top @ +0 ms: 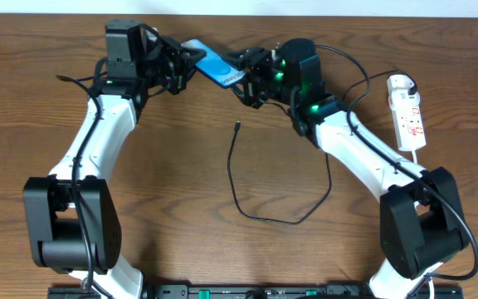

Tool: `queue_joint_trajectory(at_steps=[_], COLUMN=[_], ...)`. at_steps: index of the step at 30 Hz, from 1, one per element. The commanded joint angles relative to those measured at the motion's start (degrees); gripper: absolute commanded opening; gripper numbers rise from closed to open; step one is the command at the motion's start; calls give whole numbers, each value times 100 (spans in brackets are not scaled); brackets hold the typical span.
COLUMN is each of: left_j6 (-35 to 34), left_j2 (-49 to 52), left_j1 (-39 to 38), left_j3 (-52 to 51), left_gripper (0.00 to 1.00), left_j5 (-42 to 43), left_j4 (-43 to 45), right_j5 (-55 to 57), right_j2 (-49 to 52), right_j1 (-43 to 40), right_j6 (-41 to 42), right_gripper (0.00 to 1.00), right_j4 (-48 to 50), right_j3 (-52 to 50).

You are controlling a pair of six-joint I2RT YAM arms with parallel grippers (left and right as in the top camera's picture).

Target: Plug charger to phone and switch on socket

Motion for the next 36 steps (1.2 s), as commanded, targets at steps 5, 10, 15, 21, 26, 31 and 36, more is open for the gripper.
queue_joint_trajectory(at_steps=[5,10,15,21,26,31,36], left_j6=[1296,1753,2155,2157,2822,3145,3058], left_j2=[-15,-15,-15,-15,-15,-15,-15], left_j1=[446,603,632,632,638,879,1388], left_j3=[85,85,85,85,85,85,85], left_gripper=[7,7,7,7,7,8,7], left_j5=[199,782,1185,1217,1453,1917,2413], left_j4=[-782,-933,-955,-955,-861,-846,-820], right_j5=[-9,-4,103,105,149,286,544], right_j2=[-26,-26,-26,-26,-15,22,111], right_j1=[-708,-1036,-1327,-1427,-1241,-890,-496], right_j6=[-2483,-4050,-4675,-5174,-5744,-5925,-5921], right_gripper=[70,93,99,99,92,86,82], right_j4=[-1239,-1851,-2452,-2798,-2855,-2924,-2920], right_j3=[50,50,50,50,50,48,50])
